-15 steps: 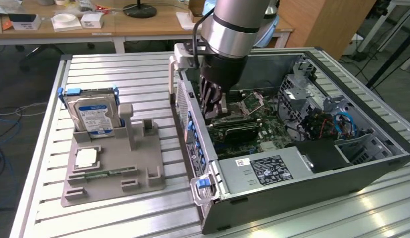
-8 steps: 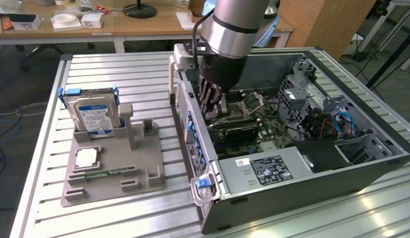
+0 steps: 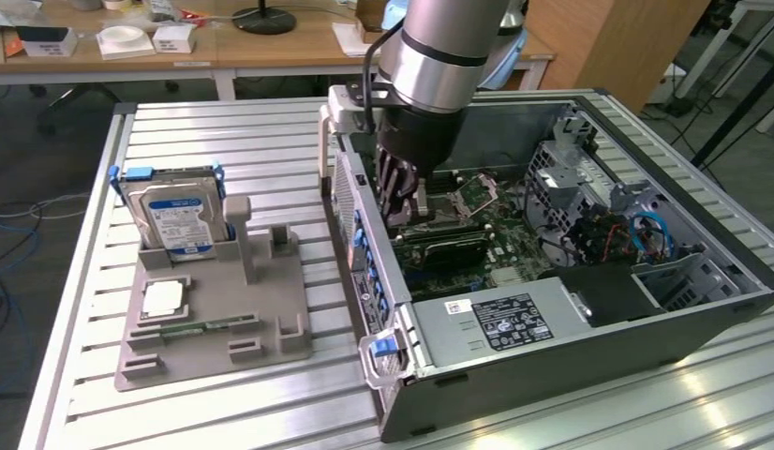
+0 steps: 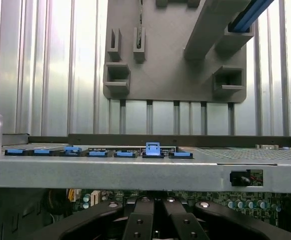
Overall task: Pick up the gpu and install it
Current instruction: 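Press down on the gpu until it lock into place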
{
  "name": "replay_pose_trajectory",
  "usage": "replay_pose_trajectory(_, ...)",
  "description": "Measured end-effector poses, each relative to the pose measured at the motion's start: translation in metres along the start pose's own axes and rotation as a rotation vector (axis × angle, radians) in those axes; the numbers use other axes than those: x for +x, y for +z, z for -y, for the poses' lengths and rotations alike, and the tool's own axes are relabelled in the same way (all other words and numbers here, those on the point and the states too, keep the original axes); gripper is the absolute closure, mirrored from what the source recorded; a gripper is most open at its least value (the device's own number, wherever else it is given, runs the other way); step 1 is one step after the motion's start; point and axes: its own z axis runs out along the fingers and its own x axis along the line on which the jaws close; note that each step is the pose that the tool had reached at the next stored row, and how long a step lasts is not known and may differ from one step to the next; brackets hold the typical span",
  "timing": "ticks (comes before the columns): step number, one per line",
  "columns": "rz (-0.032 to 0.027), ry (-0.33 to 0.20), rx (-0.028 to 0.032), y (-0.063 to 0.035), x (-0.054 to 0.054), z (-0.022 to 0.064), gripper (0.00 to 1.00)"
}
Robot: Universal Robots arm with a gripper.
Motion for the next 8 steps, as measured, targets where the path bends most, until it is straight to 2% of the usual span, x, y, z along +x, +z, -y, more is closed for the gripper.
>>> replay_pose_trajectory(8,0.0007,0.0,-0.0004,0.0021,-0.0003,0.0005,0.89)
